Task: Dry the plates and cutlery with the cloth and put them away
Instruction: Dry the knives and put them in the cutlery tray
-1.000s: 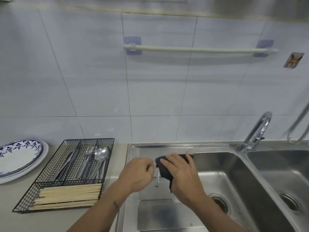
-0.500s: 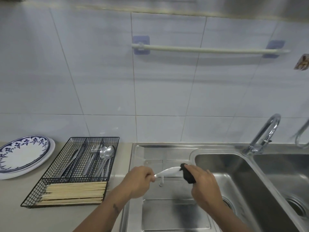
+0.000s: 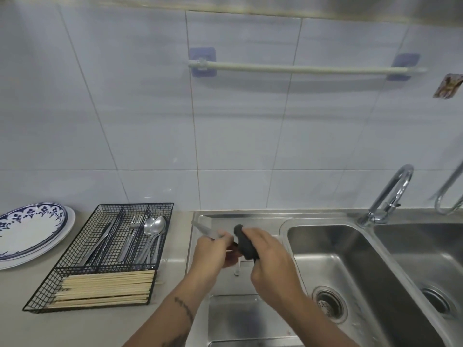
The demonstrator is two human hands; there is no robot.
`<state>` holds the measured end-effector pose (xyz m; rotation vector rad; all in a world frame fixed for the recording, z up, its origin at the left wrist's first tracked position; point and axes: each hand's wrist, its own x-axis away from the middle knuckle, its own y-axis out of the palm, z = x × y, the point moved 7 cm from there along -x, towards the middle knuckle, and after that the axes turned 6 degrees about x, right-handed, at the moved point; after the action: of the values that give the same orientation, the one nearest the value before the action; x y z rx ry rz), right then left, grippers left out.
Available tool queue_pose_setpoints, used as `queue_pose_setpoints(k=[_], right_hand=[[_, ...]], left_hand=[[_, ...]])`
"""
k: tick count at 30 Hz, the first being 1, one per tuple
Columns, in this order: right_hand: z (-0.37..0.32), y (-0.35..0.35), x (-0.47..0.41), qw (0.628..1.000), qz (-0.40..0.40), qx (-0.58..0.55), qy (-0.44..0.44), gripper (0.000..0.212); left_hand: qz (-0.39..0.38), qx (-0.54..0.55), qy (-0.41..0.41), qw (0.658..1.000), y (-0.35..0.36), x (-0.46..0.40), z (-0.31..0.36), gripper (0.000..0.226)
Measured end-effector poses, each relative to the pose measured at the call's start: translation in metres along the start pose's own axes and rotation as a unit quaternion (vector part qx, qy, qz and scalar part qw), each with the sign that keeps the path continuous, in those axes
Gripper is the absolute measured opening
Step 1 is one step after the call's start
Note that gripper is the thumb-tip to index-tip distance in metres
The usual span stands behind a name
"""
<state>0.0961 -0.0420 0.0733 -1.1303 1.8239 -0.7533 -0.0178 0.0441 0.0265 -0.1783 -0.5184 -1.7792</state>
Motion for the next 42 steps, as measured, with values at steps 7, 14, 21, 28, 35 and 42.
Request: queue_pose_setpoints(k=[7, 14, 21, 28, 35, 42], right_hand=[[0.039, 0.005, 0.011, 0.993, -0.033, 0.104, 0.047, 0.078], [0.023, -0.005, 0.007, 0.999, 0.006, 0.041, 0.000, 0.062], [0.047, -0.012, -0.002, 0.994, -0.016, -0.053, 0.090, 0.054], [-0.006, -0.003, 0.004, 0.994, 0.032, 0.097, -0.044, 0.063], [0.016, 0.004, 0.008, 0.988, -0.004, 0.155, -0.026, 0.070], [0.015, 0.007, 0.009, 0.984, -0.016, 0.163, -0.064, 0.072]], left_hand=[[0.025, 0.070, -0.035, 0.997, -0.004, 0.008, 0.003, 0.014], [-0.060, 0.162, -0.068, 0.983, 0.013, 0.006, -0.008, 0.017], [-0.010, 0.079, 0.008, 0.997, -0.004, 0.007, -0.008, 0.025], [0.030, 0.123, -0.027, 0.992, 0.002, 0.005, -0.017, 0.032], [0.015, 0.134, -0.076, 0.988, -0.012, 0.004, -0.026, 0.029], [0.045, 0.102, -0.047, 0.993, -0.027, -0.005, -0.017, 0.029]])
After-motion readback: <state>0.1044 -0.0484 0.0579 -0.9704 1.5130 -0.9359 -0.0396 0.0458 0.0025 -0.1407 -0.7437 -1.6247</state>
